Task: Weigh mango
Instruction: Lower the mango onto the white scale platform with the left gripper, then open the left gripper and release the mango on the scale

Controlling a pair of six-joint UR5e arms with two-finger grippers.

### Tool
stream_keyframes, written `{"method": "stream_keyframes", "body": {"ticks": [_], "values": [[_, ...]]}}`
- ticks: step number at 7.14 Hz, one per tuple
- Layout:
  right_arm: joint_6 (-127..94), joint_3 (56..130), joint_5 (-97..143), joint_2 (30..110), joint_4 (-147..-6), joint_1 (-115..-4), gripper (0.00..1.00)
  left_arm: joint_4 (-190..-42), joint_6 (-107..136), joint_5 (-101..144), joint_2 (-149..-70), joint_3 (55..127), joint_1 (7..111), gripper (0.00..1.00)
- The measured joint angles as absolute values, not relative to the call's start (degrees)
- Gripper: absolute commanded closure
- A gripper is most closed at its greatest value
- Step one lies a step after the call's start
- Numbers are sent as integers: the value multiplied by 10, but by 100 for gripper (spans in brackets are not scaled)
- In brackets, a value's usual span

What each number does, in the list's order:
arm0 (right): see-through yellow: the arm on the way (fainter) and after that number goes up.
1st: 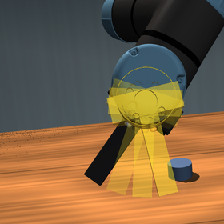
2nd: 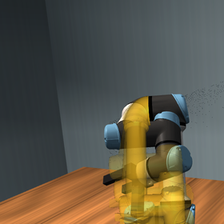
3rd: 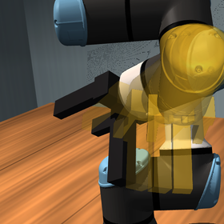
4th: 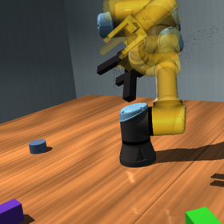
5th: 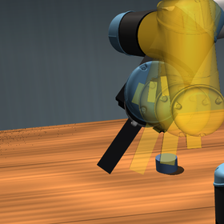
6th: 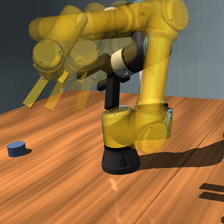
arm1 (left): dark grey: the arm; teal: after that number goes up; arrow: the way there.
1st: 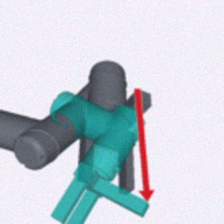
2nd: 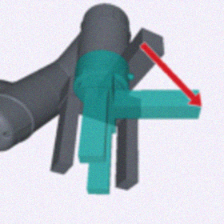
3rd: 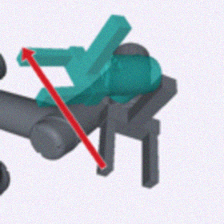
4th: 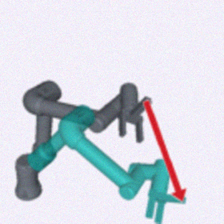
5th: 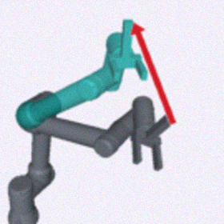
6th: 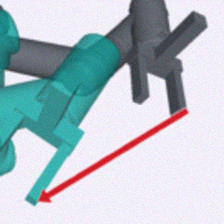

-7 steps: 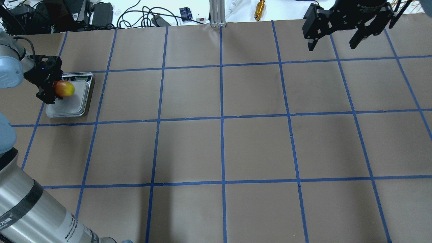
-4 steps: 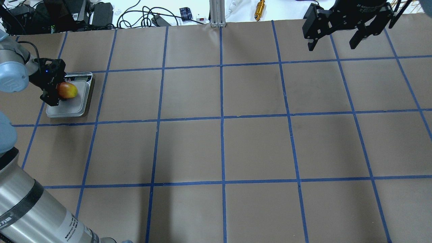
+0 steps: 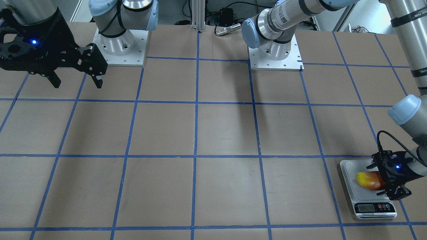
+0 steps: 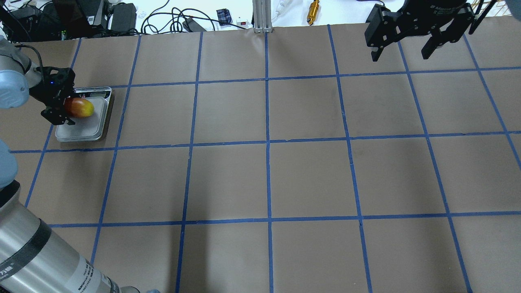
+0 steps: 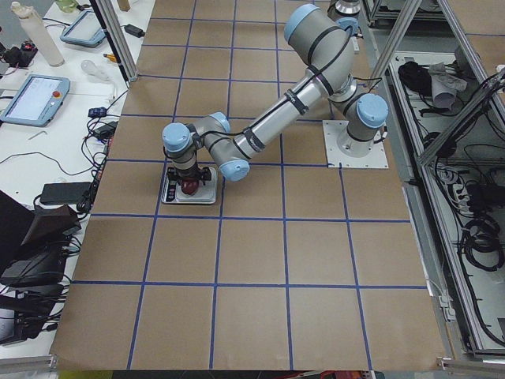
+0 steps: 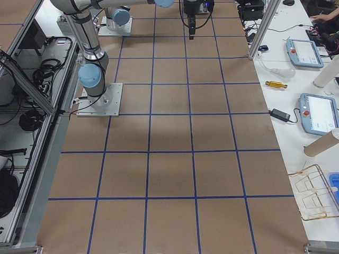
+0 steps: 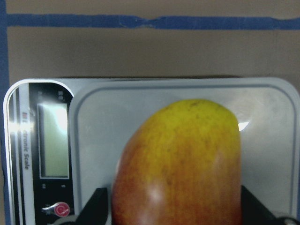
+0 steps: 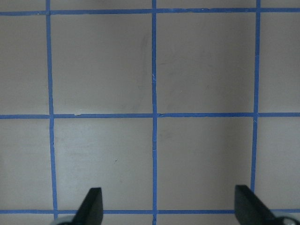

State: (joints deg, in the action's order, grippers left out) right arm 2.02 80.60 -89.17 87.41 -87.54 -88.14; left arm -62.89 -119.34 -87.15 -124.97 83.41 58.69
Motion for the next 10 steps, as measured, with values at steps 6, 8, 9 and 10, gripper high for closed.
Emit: {"method": "stream_keyframes", "body": {"ticks": [6, 8, 9, 10], "values": [[20, 806, -891, 874, -875, -882, 0, -898, -1142, -878, -1068, 827, 590, 0], [20, 806, -891, 874, -875, -882, 0, -980, -1087, -879, -992, 834, 591, 0], [20, 806, -891, 874, -875, -881, 0, -1003, -1050, -880, -958, 840, 592, 0], [20, 806, -891, 874, -875, -881, 0, -1014, -1004, -879, -928, 851, 593, 0]]}}
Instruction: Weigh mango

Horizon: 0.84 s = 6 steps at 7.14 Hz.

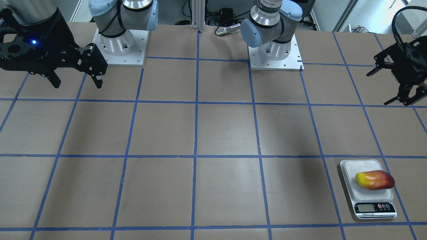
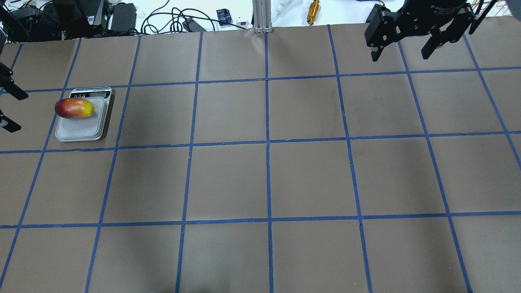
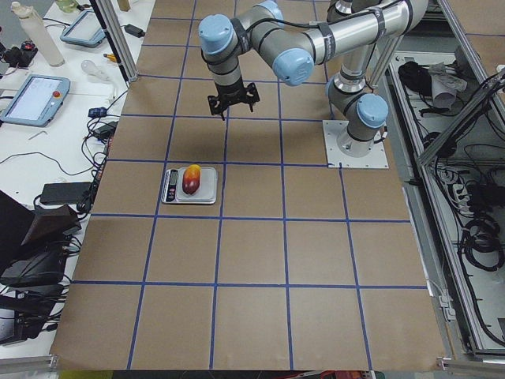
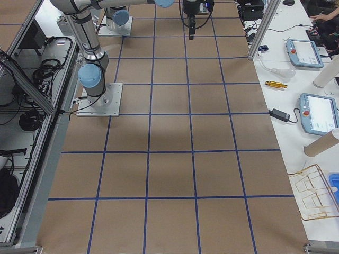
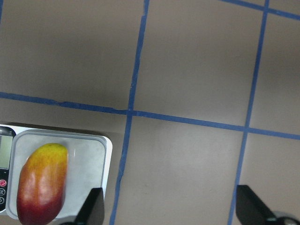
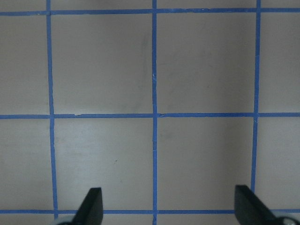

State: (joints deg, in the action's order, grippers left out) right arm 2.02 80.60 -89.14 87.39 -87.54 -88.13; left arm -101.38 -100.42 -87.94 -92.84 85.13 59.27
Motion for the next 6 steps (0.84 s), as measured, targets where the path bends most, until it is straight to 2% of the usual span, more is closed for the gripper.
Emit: {"method": "stream_keyframes", "body": {"ticks": [3, 6], "values": [[20, 806, -892, 874, -875, -882, 0, -1018, -840, -877, -876, 886, 614, 0], [20, 806, -891, 874, -875, -882, 0, -1003, -614, -879, -872, 888, 709, 0]]}}
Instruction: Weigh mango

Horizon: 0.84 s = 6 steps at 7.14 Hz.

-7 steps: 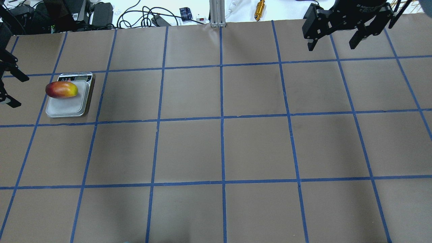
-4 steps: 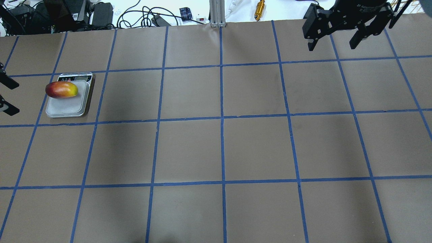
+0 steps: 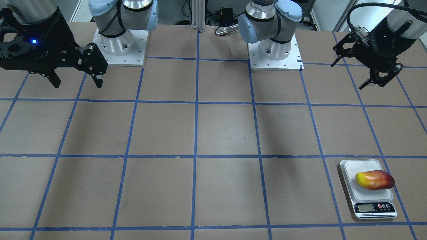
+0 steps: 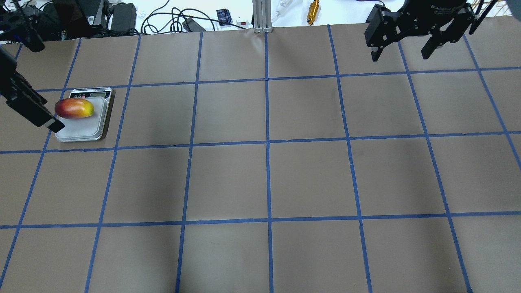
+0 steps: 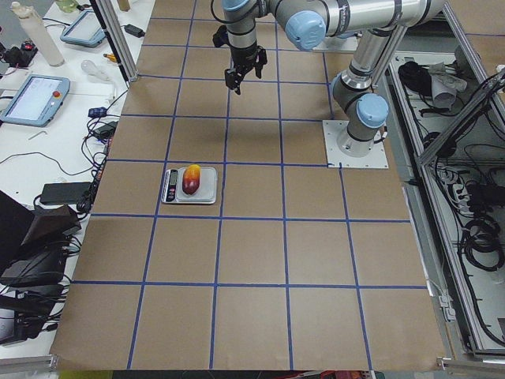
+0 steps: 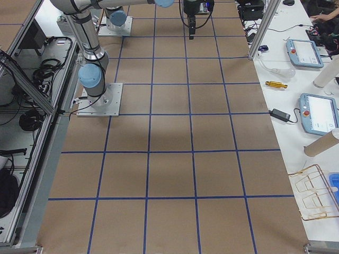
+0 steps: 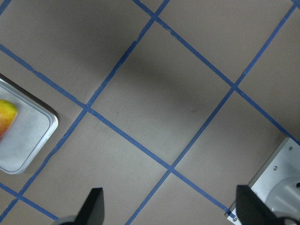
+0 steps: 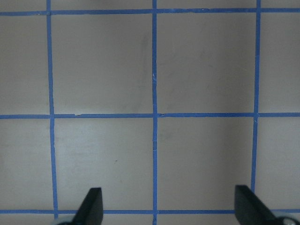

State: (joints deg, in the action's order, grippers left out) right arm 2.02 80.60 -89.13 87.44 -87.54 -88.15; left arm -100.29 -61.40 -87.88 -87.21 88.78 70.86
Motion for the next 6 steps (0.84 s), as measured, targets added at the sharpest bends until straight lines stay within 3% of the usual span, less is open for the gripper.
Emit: {"method": "stream_keyframes", "body": {"ticks": [6], "values": [[20, 806, -892, 874, -875, -881, 0, -969, -166, -888, -877, 886, 879, 0]]}}
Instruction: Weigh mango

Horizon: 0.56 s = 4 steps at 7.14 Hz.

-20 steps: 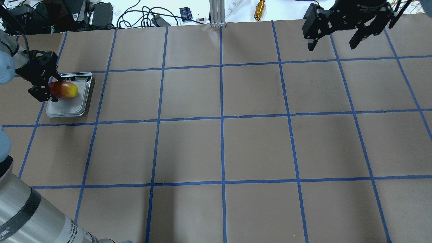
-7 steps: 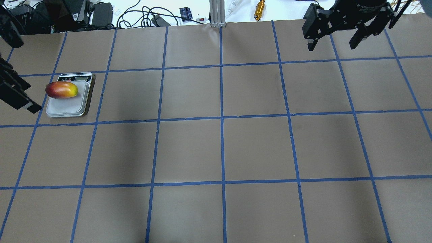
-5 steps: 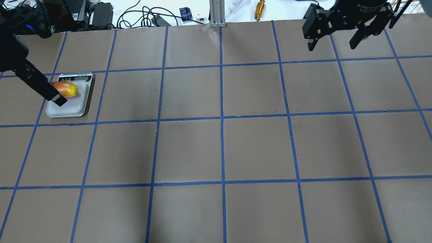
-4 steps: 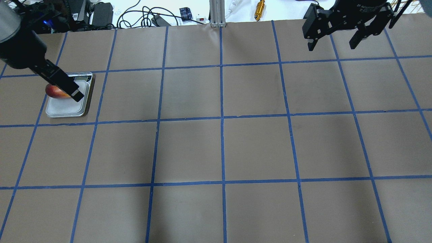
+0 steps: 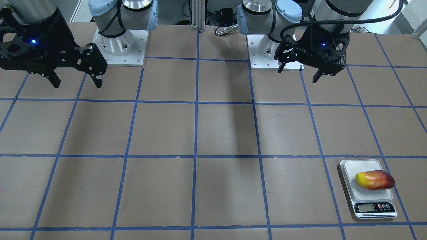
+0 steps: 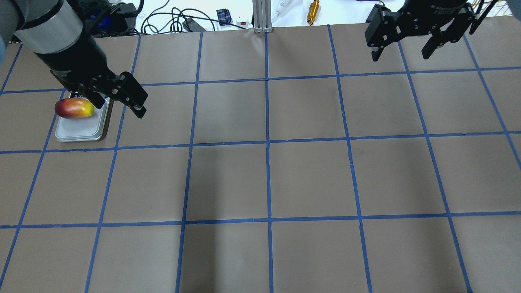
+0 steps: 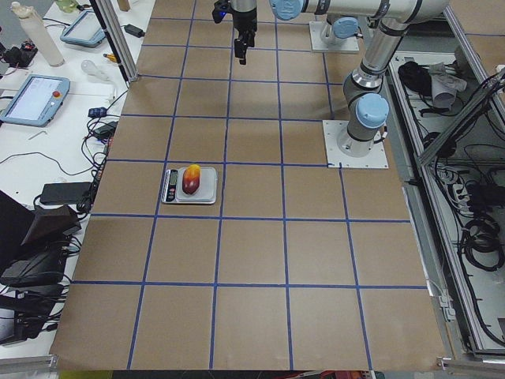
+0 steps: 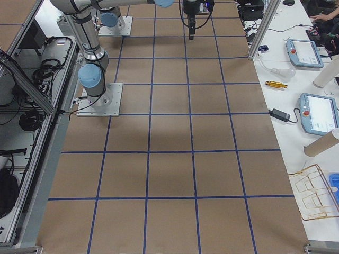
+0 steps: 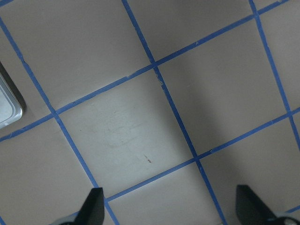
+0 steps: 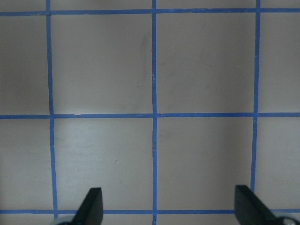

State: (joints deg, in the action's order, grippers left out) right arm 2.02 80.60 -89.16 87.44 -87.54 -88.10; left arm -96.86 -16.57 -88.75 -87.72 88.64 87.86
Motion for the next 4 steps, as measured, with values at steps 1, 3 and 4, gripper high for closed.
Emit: {"method": "stream_keyframes", "body": {"ticks": [1, 3, 4], "values": [[20, 806, -892, 874, -875, -881, 0, -960, -97, -888, -880, 885, 896, 0], [20, 806, -891, 874, -875, -881, 0, -939, 1, -885, -882, 883, 910, 0], [20, 806, -891, 874, -875, -881, 0, -920, 20, -883, -883, 883, 911, 0]]}}
